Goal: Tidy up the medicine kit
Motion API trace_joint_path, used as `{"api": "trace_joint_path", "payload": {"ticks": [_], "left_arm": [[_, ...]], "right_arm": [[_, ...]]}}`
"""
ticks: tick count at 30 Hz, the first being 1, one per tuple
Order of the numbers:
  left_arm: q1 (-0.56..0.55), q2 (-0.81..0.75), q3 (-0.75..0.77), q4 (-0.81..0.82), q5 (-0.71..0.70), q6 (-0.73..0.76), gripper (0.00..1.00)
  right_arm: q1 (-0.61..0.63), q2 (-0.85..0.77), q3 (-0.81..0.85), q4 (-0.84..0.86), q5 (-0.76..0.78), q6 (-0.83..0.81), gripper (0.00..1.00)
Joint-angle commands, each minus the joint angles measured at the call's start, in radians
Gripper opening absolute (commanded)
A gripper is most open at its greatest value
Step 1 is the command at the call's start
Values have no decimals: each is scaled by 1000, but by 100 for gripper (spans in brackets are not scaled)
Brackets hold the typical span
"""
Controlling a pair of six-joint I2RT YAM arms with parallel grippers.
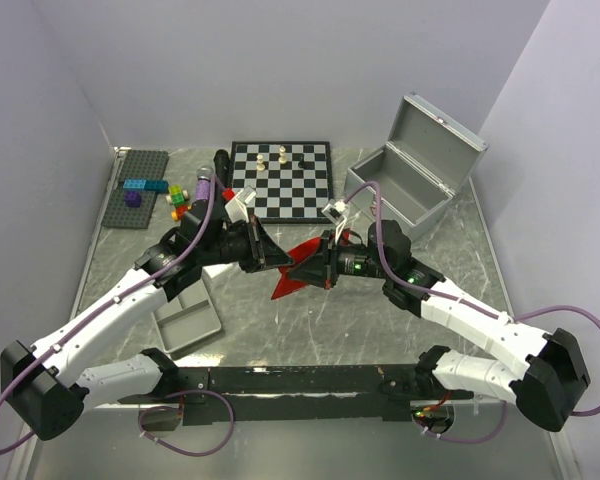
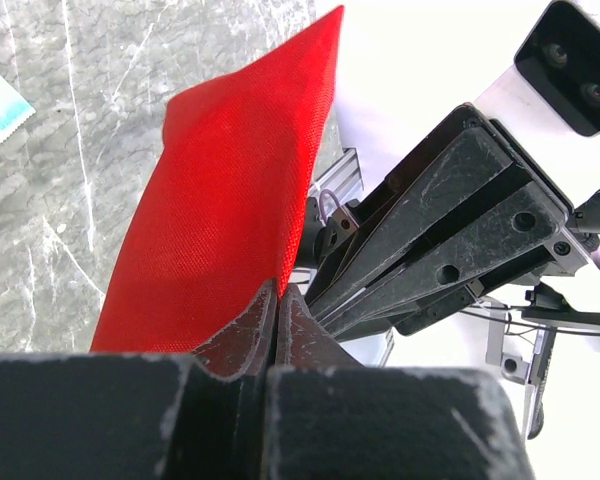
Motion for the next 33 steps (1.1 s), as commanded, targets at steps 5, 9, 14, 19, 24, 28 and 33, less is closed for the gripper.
{"api": "trace_joint_path", "payload": {"ticks": [5,9,14,19,24,28,33], "left_arm": [[-7,-26,59,-33,-65,82,1],[-7,-48,65,-74,-108,119,1],[-8,-65,67,-80,-110,163,1],[-7,-71,73,-85,-100,188,1],[-7,-82,70,-91,-97,197,1],[-8,-83,70,-99,-93,217,1],[-8,-85,108,-157,-73,294,1]], "right_arm": [[-22,-70,31,-174,122,-124,0],[-58,-107,47,-310,242,-166,0],[-74,-112,68,-385,332,-200,0],[-83,-95,70,-419,427,-197,0],[-204,-111,4,-352,356,-138,0],[-181,-99,33,-381,380,-148,0],[-346,-66,53,-516,557,-65,0]]}}
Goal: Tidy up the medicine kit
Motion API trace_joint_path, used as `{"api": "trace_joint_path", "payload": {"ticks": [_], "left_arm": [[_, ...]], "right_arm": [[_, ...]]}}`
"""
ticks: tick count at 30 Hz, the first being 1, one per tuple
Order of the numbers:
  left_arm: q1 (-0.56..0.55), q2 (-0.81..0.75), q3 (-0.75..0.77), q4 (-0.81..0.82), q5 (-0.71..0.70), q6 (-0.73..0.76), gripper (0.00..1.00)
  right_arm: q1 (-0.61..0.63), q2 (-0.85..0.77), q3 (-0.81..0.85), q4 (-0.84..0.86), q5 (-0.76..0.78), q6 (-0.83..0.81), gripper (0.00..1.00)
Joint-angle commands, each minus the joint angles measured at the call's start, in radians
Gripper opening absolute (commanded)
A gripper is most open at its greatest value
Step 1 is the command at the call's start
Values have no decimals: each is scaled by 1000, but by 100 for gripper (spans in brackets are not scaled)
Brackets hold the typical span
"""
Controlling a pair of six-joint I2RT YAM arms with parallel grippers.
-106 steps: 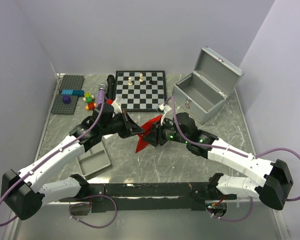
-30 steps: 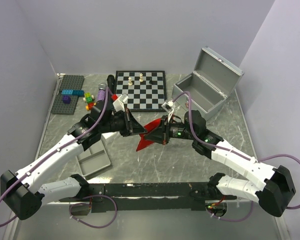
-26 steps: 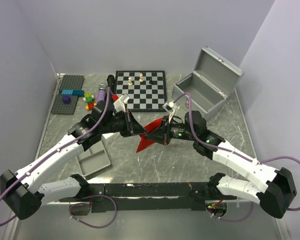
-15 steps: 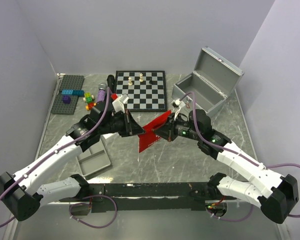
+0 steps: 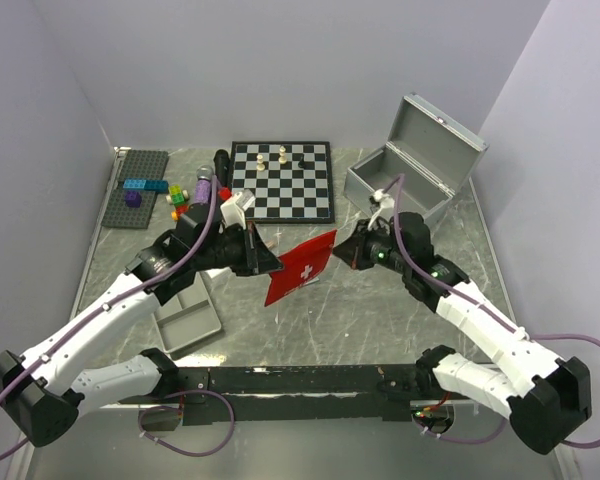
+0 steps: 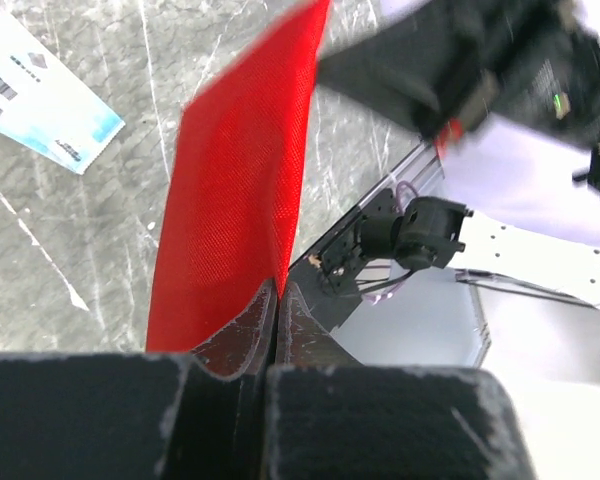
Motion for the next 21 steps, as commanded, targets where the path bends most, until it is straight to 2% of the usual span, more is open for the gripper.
{"api": "trace_joint_path", "payload": {"ticks": [1,4,5,7,11,12,15,18,21], "left_arm": [[5,-47,84,-34,18,105,1],[5,-77,92,-72,8,174,1],[7,-88,94,-86,4,192,1],[7,-110,100,-102,-21,234,1],[5,-137,101,-109,-65,333,1],[7,-142,104,-106,-58,364,1],[7,-156,110,-79,34,465,1],[5,-167,120,-51,169,531,1],[5,-177,136,-66,237,599,1]], "right_arm": [[-180,25,20,-146,225,81,0],[-249,2,-12,-133,233,116,0],[-249,-16,-18,-111,195,89,10],[-214,-85,-40,-43,136,50,52],[-160,-177,-31,-16,105,-2,96],[-160,-190,-31,-2,72,-13,100],[-158,-181,-54,77,-100,-33,100],[-157,-208,-126,230,-276,-5,100],[-151,-250,-152,340,-366,-5,100]]}}
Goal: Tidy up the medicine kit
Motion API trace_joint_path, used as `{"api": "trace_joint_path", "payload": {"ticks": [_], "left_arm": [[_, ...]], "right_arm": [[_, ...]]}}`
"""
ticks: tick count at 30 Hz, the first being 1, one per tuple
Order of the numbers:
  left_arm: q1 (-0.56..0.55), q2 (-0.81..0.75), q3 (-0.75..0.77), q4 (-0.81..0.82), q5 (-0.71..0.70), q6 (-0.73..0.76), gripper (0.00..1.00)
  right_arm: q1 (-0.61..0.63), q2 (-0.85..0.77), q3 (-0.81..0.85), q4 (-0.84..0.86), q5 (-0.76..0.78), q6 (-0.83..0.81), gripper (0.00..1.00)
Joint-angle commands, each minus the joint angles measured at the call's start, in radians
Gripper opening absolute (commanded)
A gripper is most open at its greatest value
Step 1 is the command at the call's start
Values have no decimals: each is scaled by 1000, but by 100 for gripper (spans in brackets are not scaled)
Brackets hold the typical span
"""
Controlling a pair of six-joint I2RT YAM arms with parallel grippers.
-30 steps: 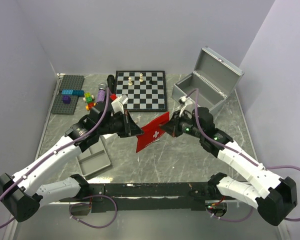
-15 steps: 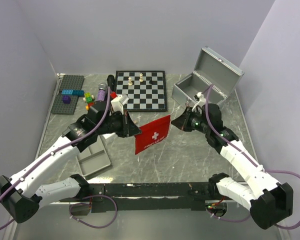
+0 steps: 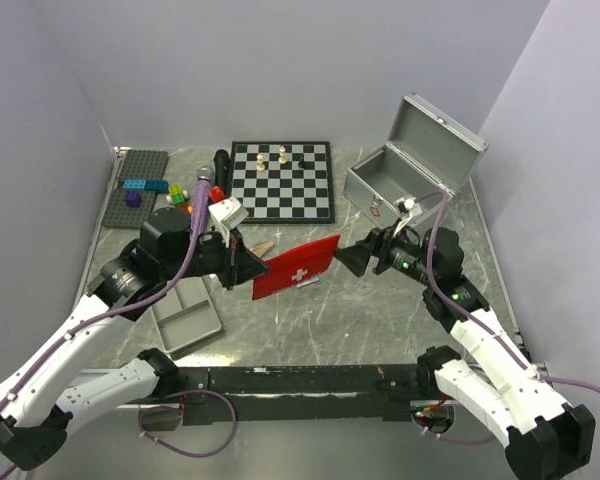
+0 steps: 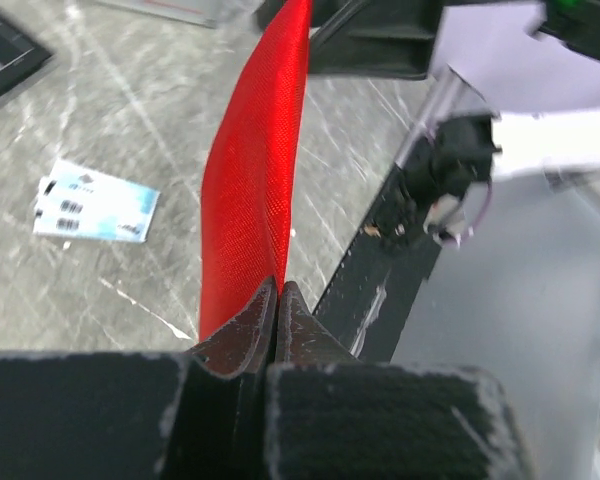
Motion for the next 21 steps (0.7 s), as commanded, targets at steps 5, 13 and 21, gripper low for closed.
{"api": "trace_joint_path", "payload": {"ticks": [5,13,21], "left_arm": [[3,-66,86,47,217,213,1],[2,-46,98,98,345,183,1],[3,-4,109,56,362,193,1]], "right_arm": [[58,-62,-35,213,-288,-50,100],[77,-62,-51,284,-359,-28,100],[77,-62,-62,390,-425,24,51]]}}
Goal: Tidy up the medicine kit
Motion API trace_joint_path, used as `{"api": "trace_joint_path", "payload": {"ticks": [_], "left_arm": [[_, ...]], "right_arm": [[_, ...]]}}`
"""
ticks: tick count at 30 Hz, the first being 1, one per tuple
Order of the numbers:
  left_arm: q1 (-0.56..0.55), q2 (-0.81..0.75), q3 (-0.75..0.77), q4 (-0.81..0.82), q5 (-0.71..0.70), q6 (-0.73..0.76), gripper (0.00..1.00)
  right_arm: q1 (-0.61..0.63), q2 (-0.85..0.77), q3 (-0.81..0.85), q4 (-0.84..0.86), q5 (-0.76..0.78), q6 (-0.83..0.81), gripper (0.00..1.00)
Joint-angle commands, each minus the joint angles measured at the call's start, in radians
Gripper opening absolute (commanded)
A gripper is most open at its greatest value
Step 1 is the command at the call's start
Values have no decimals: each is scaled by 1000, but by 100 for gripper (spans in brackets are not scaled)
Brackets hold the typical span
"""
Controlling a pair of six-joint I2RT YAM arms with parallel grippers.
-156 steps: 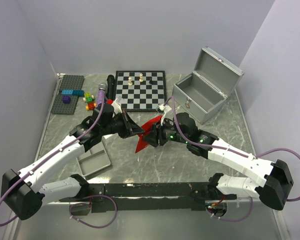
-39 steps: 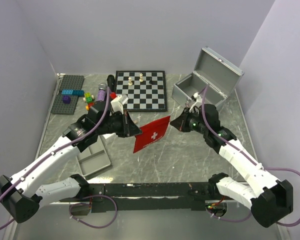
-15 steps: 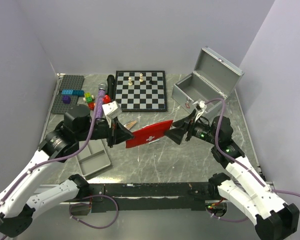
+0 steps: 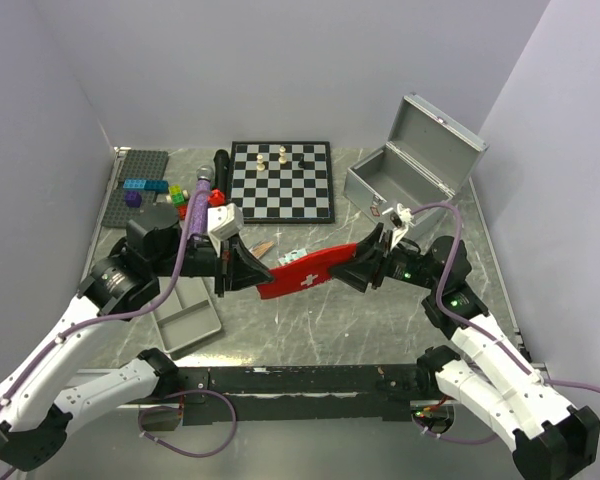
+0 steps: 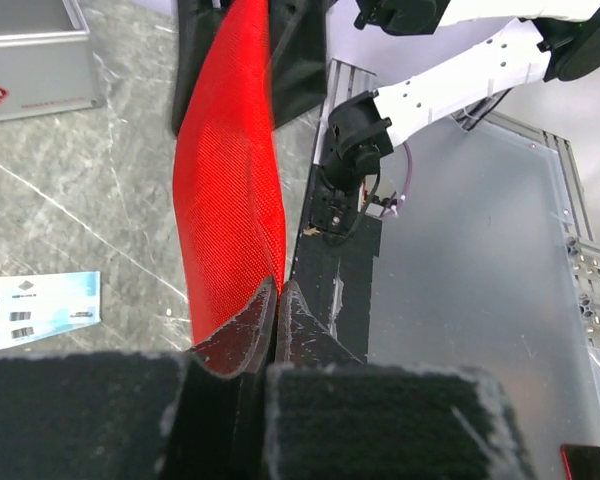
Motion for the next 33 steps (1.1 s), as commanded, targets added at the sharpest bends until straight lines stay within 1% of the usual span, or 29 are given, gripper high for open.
{"api": "trace_joint_path", "payload": {"ticks": [1,4,5,6,7,9,11,14,16,18,19,21,24,27,30,33], "left_arm": [[2,9,40,18,39,27,2],[3,9,35,24,-16,31,3],[3,7,32,32,-39,27,1],[5,6,28,48,-59,20,1],[5,4,22,76,-94,6,5],[12,12,23,111,-215,-46,21],[25,35,34,121,-437,-93,41],[69,50,52,99,-630,-129,53],[110,36,38,99,-772,-172,63],[141,16,17,105,-879,-225,69],[149,6,5,110,-919,-255,70],[155,-7,-18,110,-979,-305,72],[157,-19,-57,118,-995,-362,70],[157,-51,-106,154,-1001,-414,69],[158,-91,-169,213,-970,-433,69],[158,-80,-184,230,-941,-448,69]], "right_arm": [[6,-14,-6,128,-60,26,42],[6,-17,0,115,-69,29,25],[6,-16,5,105,-68,29,16],[6,-13,12,92,-60,28,0],[6,-8,20,70,-44,24,0],[6,12,49,-3,22,14,0],[5,26,90,-119,192,9,0],[0,35,141,-232,430,24,0],[-7,41,172,-305,554,52,0],[-12,50,199,-355,685,96,0],[-15,63,213,-373,752,125,0],[-27,79,232,-389,837,179,0],[-56,99,242,-375,947,257,0],[-124,135,267,-366,1012,349,0],[-217,202,321,-376,1004,406,0],[-315,300,402,-405,957,423,0]]}}
